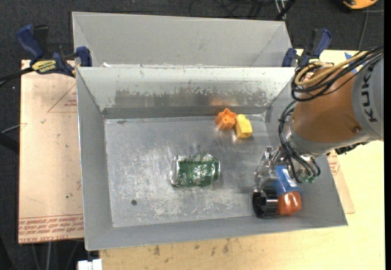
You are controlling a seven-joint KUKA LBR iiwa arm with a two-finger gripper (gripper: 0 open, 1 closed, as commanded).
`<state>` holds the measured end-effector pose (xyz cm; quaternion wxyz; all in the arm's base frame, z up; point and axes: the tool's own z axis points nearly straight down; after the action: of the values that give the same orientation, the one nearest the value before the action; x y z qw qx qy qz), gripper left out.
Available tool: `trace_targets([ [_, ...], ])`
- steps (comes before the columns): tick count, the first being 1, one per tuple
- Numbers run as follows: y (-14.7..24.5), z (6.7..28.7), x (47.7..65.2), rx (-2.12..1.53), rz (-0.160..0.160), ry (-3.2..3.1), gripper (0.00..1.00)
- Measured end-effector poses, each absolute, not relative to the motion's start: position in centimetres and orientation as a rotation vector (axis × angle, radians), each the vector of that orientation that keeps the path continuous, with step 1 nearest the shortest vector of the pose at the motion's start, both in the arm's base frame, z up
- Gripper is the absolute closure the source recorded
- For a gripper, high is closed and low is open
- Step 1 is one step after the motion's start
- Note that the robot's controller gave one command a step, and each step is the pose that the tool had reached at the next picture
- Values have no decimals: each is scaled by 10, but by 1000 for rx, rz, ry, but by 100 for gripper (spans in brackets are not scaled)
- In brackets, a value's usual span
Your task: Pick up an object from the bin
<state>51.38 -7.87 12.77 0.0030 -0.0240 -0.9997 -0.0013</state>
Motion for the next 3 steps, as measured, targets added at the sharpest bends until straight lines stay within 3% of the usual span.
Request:
trace_targets([
  [1,-73,205,534,146,-1,-3138,100],
  [2,-91,264,524,272,-3,-3129,100],
  [3,-89,159,494,62,0,-3146,0],
])
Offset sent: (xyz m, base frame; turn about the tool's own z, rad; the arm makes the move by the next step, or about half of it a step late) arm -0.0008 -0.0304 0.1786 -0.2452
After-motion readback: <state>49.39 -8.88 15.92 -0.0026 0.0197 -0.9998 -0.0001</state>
